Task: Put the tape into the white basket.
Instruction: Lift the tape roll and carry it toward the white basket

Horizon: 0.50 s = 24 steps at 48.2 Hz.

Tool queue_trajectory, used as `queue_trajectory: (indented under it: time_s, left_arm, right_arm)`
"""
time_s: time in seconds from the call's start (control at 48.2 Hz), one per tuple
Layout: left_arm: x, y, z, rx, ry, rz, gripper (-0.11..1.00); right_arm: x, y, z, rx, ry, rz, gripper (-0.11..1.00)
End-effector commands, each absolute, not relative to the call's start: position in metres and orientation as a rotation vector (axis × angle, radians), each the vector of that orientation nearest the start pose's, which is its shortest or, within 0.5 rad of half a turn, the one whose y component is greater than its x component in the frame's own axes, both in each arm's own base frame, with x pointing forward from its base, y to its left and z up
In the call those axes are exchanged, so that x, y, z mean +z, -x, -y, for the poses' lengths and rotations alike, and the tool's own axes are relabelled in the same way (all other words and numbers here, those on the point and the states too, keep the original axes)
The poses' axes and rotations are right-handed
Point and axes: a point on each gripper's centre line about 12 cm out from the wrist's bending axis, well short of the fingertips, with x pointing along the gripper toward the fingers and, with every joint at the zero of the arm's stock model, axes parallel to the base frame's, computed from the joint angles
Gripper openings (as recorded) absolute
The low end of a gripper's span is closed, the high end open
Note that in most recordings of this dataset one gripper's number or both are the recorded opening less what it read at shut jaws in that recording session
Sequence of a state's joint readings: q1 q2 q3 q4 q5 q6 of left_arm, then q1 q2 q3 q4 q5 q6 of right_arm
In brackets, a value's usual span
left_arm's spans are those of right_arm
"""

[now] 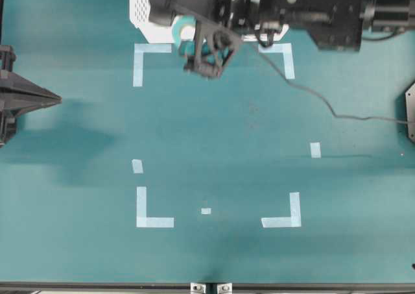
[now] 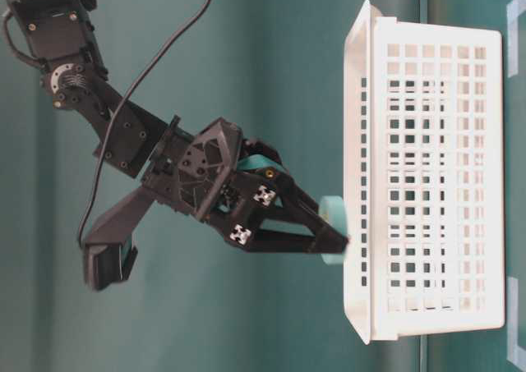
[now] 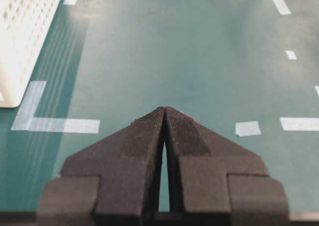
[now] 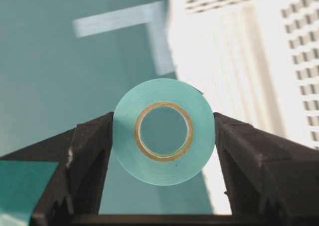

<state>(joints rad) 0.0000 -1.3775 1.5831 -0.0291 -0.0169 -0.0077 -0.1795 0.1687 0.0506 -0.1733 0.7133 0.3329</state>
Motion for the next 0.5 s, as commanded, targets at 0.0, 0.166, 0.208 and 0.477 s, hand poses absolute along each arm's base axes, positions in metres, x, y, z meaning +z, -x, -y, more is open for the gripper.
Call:
queue_trajectory:
  time_s: [0.0,0.166,0.208,0.477]
  left_arm:
    - [0.164,-0.128,0.000,0.007,0.038,-0.181,-0.11]
    - [0.164,-0.128,0.000,0.007,0.040,-0.179,-0.11]
    - [0.164,-0.128,0.000,0.007,0.040,-0.181,-0.11]
    - [0.164,-0.128,0.000,0.007,0.040,-0.181,-0.11]
  right_arm:
    - [0.281,-0.454,0.113,-0.393,-0.225,-0.834,0.68]
    - [0.280,-0.445,0.143,-0.456,-0.254,-0.834,0.68]
    - [0.280,-0.443,0.149,-0.470,-0.258,-0.836,0.68]
    - [0.280,-0.434,0.173,-0.522,-0.284,-0.836,0.68]
